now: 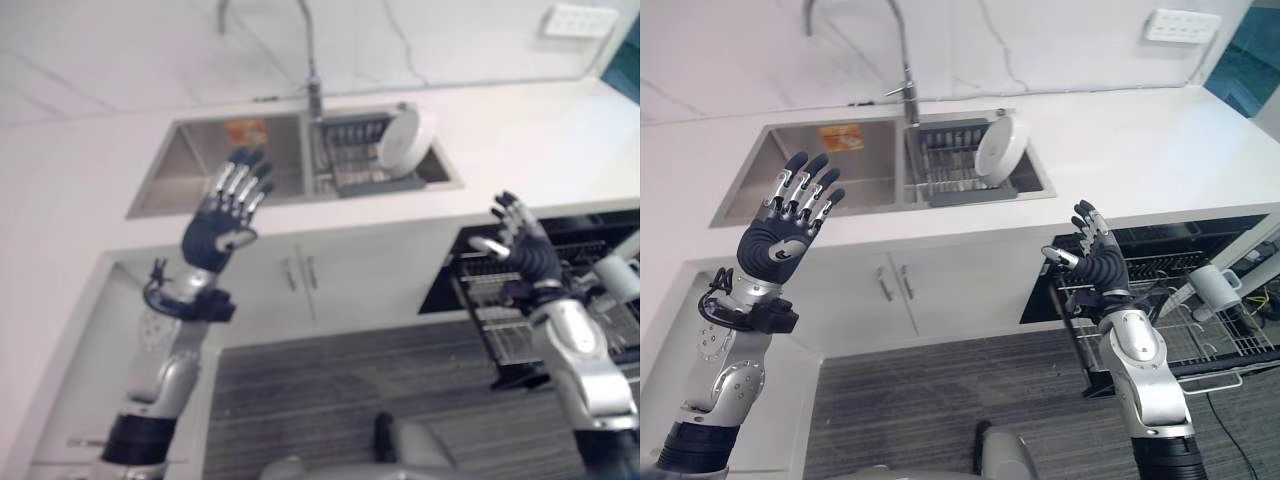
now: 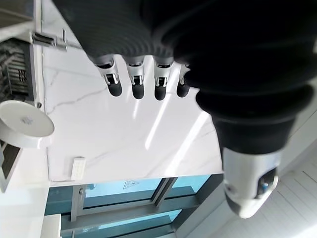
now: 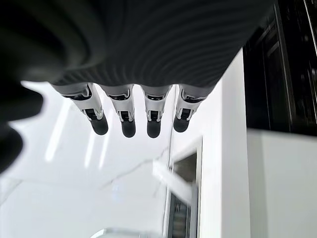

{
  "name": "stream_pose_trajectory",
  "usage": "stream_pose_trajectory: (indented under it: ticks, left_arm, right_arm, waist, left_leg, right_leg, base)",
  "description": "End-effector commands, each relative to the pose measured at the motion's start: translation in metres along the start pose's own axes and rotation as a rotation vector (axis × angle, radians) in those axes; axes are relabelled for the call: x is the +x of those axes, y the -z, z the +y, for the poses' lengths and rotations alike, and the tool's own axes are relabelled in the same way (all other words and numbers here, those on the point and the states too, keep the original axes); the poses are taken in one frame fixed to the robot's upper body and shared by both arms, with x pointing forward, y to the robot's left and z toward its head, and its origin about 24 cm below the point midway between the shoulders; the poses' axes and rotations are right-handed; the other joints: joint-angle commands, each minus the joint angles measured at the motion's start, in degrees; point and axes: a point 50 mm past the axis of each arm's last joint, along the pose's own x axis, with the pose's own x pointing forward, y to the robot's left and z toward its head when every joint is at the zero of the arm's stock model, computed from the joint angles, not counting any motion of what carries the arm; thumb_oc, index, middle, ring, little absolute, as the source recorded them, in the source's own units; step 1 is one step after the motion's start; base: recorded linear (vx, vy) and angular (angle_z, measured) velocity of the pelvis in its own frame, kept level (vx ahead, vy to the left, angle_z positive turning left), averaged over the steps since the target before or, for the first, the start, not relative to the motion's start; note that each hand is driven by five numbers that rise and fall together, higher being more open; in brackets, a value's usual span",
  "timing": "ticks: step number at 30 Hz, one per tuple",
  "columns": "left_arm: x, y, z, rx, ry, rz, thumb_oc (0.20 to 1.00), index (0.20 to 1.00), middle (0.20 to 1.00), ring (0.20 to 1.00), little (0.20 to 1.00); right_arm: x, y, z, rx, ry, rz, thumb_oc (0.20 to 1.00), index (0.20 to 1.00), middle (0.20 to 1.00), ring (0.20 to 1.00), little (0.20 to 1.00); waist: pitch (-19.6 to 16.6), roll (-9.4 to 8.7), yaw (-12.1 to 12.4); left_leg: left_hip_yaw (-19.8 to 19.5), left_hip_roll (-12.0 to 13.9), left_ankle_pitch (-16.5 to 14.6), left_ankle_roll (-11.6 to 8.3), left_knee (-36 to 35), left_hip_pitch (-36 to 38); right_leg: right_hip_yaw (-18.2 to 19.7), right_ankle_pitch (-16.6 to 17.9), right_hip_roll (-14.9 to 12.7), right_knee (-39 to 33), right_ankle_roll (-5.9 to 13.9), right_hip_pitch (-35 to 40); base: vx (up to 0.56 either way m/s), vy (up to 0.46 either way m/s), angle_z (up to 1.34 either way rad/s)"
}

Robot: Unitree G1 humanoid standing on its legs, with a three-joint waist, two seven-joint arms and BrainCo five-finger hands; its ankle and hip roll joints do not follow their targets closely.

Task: Place the dishes in the dishwasher.

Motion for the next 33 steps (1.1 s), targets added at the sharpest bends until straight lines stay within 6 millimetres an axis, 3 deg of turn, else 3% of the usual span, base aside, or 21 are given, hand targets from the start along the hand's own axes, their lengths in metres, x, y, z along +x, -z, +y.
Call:
stream_pose_trajectory:
  ticks: [1,4,5,7,10,11,13,18,26,30,33]
  left_arm:
    - [0.0,-0.013,-0.003,-0.003,0.029,-0.089,1.0,1.0,1.0,1.0,1.0]
    - [-0.003,-0.013,-0.003,-0.004,0.014,-0.098,1.0,1.0,1.0,1.0,1.0]
    - [-0.004,-0.011,-0.004,-0.011,0.018,-0.096,1.0,1.0,1.0,1.0,1.0]
    - [-0.008,-0.01,-0.004,-0.004,0.007,-0.092,1.0,1.0,1.0,1.0,1.0]
    - [-0.01,-0.008,-0.004,-0.001,0.006,-0.09,1.0,1.0,1.0,1.0,1.0]
    - [-0.007,-0.006,-0.006,-0.005,0.016,-0.102,1.0,1.0,1.0,1.0,1.0]
    - [-0.003,-0.006,-0.007,-0.001,0.01,-0.116,1.0,1.0,1.0,1.0,1.0]
    - [-0.002,-0.012,-0.001,0.0,-0.006,-0.129,1.0,1.0,1.0,1.0,1.0]
    - [0.005,-0.011,0.001,0.008,-0.001,-0.132,1.0,1.0,1.0,1.0,1.0]
    - [0.009,-0.041,-0.007,0.207,0.061,-0.279,1.0,1.0,1.0,1.0,1.0]
    - [0.016,-0.06,-0.013,0.259,0.105,-0.362,1.0,1.0,1.0,1.0,1.0]
  right_arm:
    - [-0.002,-0.026,-0.005,0.009,-0.01,-0.147,1.0,1.0,1.0,1.0,1.0]
    - [-0.005,-0.027,-0.011,-0.005,-0.011,-0.148,1.0,1.0,1.0,1.0,1.0]
    - [-0.006,-0.027,-0.012,-0.005,0.0,-0.15,1.0,1.0,1.0,1.0,1.0]
    - [-0.006,-0.025,-0.009,-0.001,-0.012,-0.147,1.0,1.0,1.0,1.0,1.0]
    - [-0.004,-0.023,-0.003,-0.01,-0.019,-0.148,1.0,1.0,1.0,1.0,1.0]
    - [0.001,-0.025,0.0,-0.018,-0.013,-0.166,1.0,1.0,1.0,1.0,1.0]
    - [0.008,-0.028,0.003,-0.032,-0.021,-0.182,1.0,1.0,1.0,1.0,1.0]
    - [-0.004,-0.027,-0.004,-0.062,-0.02,-0.18,1.0,1.0,1.0,1.0,1.0]
    - [0.003,-0.028,0.003,-0.022,-0.035,-0.196,1.0,1.0,1.0,1.0,1.0]
    - [0.004,-0.037,0.0,0.023,-0.007,-0.247,1.0,1.0,1.0,1.0,1.0]
    - [0.006,-0.041,0.007,0.008,-0.022,-0.262,1.0,1.0,1.0,1.0,1.0]
  waist:
    - [-2.35,-0.41,-0.91]
    - [-2.06,-0.34,-1.16]
    - [-1.65,-0.24,-0.98]
    - [-1.17,0.45,-0.35]
    - [-0.25,1.43,1.65]
    - [0.6,1.59,3.25]
    - [0.84,1.39,4.19]
    - [-1.31,0.02,4.09]
    - [-2.21,-0.73,4.43]
    - [-2.16,-0.69,4.83]
    - [-2.22,-0.59,5.09]
  left_leg:
    - [0.46,-0.57,4.17,-1.22,-1.15,-2.03]
    - [1.98,-2.06,6.65,-1.01,-1.15,-1.38]
    - [2.31,-4.16,4.68,-0.06,-1.15,-3.17]
    - [-0.54,-6.95,2.13,0.87,-1.15,-5.71]
    - [-6.75,-9.23,4.66,0.05,-1.15,-11.52]
    - [-7.5,-9.59,7.41,-0.84,-1.15,-16.05]
    - [-6.01,-8.8,7.96,-0.46,-1.15,-17.81]
    - [-5.8,-9.96,5.06,1.75,-1.15,-14.11]
    - [-5.8,-11.51,2.66,3.75,-1.15,-10.95]
    - [-6.11,-12.07,1.97,4.62,-1.15,-10.63]
    - [-6.3,-12.29,1.42,5.24,-1.15,-10.42]
  right_leg:
    - [4.48,3.7,-3.4,-7.44,5.33,3.75]
    - [4.61,2.72,-2.8,-7.44,4.31,4.72]
    - [4.09,2.73,-2.47,-7.44,4.6,5.05]
    - [4.4,2.88,-1.72,-7.44,5.14,5.11]
    - [4.85,2.16,0.13,-7.44,5.07,6.28]
    - [4.52,0.87,1.17,-7.44,4.62,7.9]
    - [3.62,-0.61,1.19,-7.44,4.03,8.87]
    - [2.73,-1.07,-0.65,-7.44,4.71,10.54]
    - [2.15,0.03,-2.47,-7.44,5.65,10.97]
    - [1.55,0.58,-3.31,-7.44,6.33,11.04]
    - [0.5,1.64,-3.66,-7.44,6.89,11.56]
  base:
    - [0.09,-0.171,-0.04]
    - [0.1,-0.14,-0.03]
    - [0.07,-0.021,0.07]
    - [0.1,0.038,0.18]
    - [0.11,0.074,0.07]
    - [0.13,0.174,-0.03]
    - [0.1,0.228,-0.07]
    - [0.12,0.215,-0.43]
    - [0.11,0.15,-0.01]
    - [0.08,0.134,-0.11]
    - [0.11,0.154,0.04]
